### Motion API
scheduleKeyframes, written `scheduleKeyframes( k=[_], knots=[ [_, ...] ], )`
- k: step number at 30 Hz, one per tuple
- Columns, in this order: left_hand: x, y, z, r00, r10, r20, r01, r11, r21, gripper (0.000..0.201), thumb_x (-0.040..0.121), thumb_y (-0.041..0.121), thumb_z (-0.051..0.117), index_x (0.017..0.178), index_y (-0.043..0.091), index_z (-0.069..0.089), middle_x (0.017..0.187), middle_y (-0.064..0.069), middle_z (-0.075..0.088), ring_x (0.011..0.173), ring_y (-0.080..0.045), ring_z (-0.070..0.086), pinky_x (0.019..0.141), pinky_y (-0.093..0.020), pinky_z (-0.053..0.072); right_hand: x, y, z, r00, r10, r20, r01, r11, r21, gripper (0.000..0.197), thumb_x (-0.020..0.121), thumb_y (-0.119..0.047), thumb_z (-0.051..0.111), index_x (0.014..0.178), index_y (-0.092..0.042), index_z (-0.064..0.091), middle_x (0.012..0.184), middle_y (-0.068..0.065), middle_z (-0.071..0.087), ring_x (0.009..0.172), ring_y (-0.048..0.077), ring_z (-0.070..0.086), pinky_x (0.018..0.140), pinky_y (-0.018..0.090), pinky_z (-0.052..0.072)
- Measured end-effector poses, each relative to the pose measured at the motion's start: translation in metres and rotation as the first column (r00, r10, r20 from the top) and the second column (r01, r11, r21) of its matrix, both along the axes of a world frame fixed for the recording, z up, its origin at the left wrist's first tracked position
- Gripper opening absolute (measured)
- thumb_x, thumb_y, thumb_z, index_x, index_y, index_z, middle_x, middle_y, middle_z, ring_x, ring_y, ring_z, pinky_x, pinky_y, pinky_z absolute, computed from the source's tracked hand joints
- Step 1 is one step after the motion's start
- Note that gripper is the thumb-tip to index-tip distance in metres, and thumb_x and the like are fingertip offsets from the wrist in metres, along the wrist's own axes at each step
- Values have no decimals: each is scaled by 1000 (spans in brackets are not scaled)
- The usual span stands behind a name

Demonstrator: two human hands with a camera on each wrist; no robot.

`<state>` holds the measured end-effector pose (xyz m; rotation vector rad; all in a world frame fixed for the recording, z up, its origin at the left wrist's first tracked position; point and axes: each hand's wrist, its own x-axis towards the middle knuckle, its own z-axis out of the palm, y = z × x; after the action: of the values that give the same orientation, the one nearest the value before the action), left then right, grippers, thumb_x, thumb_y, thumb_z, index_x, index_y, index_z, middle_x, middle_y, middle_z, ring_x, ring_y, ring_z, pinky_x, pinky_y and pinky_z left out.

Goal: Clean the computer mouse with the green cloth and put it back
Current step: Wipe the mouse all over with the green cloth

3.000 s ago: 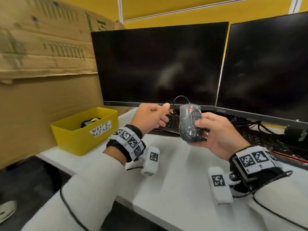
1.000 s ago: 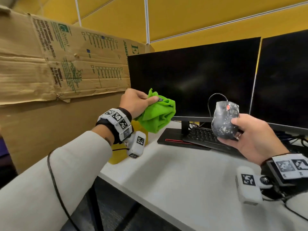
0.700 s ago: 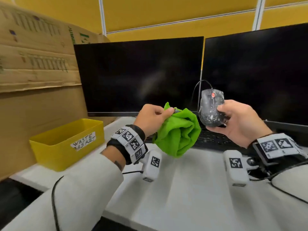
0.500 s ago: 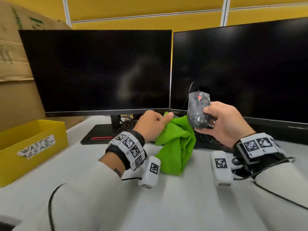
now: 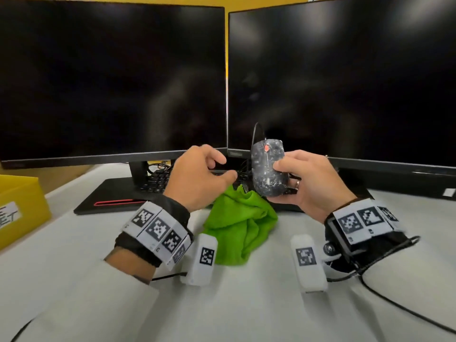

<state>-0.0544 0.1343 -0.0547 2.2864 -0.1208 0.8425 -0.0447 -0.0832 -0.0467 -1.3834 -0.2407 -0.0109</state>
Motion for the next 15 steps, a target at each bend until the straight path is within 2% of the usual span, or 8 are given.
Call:
scheduleKeyframes(
  k=[1, 3, 4, 6, 8, 10, 13, 15],
  knots=[
    [-5, -2, 5, 994, -47, 100, 55, 996, -75, 20, 82, 37, 85, 86, 24, 70, 72, 9, 59, 56, -3, 50, 67, -26, 44, 0, 0, -1, 1000, -13, 6, 13, 1000, -17, 24, 90, -4, 68, 113, 3, 65, 98, 15, 69, 84, 31, 73, 68, 51, 62],
    [-15, -9, 12, 944, -294, 152, 318, 933, -167, 13, 87, 31, 79, 83, 20, 73, 61, 6, 60, 53, -10, 51, 62, -28, 45, -1, 2, -2, 1000, -21, 22, 22, 998, -53, 25, 90, -4, 70, 112, 4, 65, 99, 17, 69, 88, 33, 73, 67, 51, 63],
    [-19, -14, 13, 901, -418, 120, 432, 889, -151, 8, 89, 29, 76, 89, 21, 77, 63, 4, 62, 54, -15, 53, 61, -31, 46, -1, 3, -2, 999, -16, 31, 19, 997, -73, 25, 89, -4, 70, 112, 4, 65, 99, 19, 70, 90, 34, 73, 67, 50, 63],
    [-21, -20, 10, 849, -528, 39, 529, 844, -85, 20, 92, 29, 69, 108, 25, 79, 74, 7, 68, 60, -29, 62, 65, -35, 54, -3, 6, -2, 999, 11, 49, -6, 994, -109, 19, 89, -3, 70, 107, 1, 67, 97, 18, 71, 92, 34, 74, 66, 48, 62],
    [-13, -17, 5, 881, -472, 32, 474, 878, -75, 36, 91, 31, 65, 126, 28, 73, 84, 8, 70, 67, -29, 69, 75, -35, 59, -5, 9, -3, 998, 40, 55, -33, 992, -123, 14, 89, -2, 69, 102, -5, 68, 95, 16, 71, 91, 34, 73, 65, 47, 61],
    [-5, -8, 2, 923, -377, 73, 384, 912, -143, 45, 91, 33, 64, 135, 27, 68, 90, 8, 71, 67, -24, 70, 77, -33, 57, -5, 10, -3, 997, 59, 52, -52, 991, -126, 13, 89, 0, 67, 101, -6, 68, 95, 18, 69, 90, 35, 72, 65, 48, 61],
    [2, 4, 2, 955, -288, 74, 298, 920, -255, 44, 95, 38, 65, 137, 23, 65, 93, 10, 71, 78, -22, 75, 79, -31, 57, -7, 9, -4, 993, 110, 46, -104, 986, -128, 15, 90, 1, 65, 102, -6, 69, 96, 18, 68, 87, 33, 71, 66, 48, 60],
    [0, 2, 3, 950, -312, 34, 304, 887, -349, 36, 101, 37, 65, 134, 21, 67, 102, 6, 73, 80, -11, 74, 75, -31, 56, -8, 10, -5, 986, 161, 45, -155, 982, -112, 17, 91, 2, 65, 105, -4, 70, 99, 19, 69, 88, 33, 71, 67, 49, 60]
  ],
)
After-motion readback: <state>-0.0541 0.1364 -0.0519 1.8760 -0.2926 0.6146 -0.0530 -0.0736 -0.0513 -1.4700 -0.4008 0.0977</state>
